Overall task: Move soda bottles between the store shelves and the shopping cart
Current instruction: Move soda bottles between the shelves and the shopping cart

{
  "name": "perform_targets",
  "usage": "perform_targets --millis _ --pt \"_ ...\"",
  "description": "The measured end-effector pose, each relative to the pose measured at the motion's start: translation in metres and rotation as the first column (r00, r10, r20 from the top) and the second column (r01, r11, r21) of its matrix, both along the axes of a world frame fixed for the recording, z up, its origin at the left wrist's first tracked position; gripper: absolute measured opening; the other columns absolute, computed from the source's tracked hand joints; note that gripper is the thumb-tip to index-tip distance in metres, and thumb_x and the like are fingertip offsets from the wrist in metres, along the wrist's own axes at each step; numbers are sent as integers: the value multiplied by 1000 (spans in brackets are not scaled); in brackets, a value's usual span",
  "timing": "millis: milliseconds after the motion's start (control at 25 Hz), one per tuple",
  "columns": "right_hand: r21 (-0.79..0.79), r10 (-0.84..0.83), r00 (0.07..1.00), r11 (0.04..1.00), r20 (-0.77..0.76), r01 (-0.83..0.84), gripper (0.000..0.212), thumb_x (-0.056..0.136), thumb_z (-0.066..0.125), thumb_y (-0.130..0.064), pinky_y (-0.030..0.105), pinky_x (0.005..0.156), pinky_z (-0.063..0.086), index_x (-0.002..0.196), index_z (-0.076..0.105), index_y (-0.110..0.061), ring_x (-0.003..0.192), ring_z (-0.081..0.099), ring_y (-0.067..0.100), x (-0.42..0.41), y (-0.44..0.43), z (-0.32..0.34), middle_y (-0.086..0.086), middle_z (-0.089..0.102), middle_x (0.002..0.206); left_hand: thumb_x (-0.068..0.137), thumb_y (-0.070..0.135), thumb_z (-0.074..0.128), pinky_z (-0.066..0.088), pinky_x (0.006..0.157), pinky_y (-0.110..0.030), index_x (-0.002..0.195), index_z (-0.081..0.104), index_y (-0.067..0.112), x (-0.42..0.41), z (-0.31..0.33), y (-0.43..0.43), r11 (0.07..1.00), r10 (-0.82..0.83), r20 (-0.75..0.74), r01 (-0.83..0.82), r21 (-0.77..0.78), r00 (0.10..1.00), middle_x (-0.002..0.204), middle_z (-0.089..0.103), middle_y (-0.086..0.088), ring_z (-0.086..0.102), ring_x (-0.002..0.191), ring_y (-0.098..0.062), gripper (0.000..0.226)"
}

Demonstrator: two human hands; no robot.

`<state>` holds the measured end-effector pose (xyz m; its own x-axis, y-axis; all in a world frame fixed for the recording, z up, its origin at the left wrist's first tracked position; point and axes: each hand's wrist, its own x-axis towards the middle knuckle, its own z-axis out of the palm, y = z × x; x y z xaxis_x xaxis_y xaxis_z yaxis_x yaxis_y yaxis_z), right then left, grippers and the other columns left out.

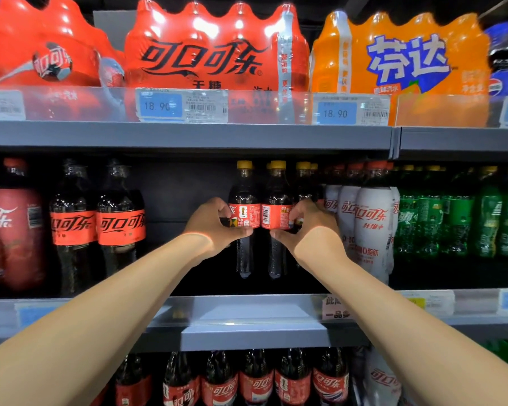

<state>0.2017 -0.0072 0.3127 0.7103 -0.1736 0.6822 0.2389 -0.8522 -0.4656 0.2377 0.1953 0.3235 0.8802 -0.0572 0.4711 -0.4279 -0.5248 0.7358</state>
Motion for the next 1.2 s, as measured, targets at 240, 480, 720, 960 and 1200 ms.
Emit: perform_targets --millis 240,480,720,960,1200 --pt "69 116 986 990 119 -124 22 79 86 -23 15 65 45 85 66 -28 75 60 4 3 -2 -7 -13 63 86 73 20 90 64 74 -39 87 54 22 -4 -1 1 998 -50 41 51 -42 998 114 63 8 67 97 -17 39" --pt "179 262 964 948 39 -265 15 82 85 -20 -1 62 40 91 79 -30 67 57 -20 6 -1 -12 -20 63 73 75 13 88 52 73 -17 71 74 40 -8 -4 -2 998 -35 103 41 -52 994 85 74 18 72 80 -6 31" --pt "120 255 967 961 -25 -251 27 82 84 -22 -1 61 41 106 77 -33 66 58 -7 8 2 -14 -22 63 82 78 10 84 52 92 -23 71 75 31 -5 -5 2 999 -39 83 39 5 996 91 74 18 69 93 -3 24" --pt "151 259 955 960 -148 -236 37 86 81 -20 -2 55 42 117 71 -37 76 64 0 9 0 -17 -14 67 100 82 6 81 48 105 -30 80 73 33 -2 -9 6 995 -56 120 46 84 991 116 61 12 64 110 -10 28" --pt "156 269 946 958 -183 -242 38 88 77 -17 0 56 43 122 70 -33 82 64 2 4 0 -16 -10 68 108 83 6 79 45 108 -32 86 73 31 0 -10 11 992 -99 99 90 92 990 119 58 13 62 118 -12 26"
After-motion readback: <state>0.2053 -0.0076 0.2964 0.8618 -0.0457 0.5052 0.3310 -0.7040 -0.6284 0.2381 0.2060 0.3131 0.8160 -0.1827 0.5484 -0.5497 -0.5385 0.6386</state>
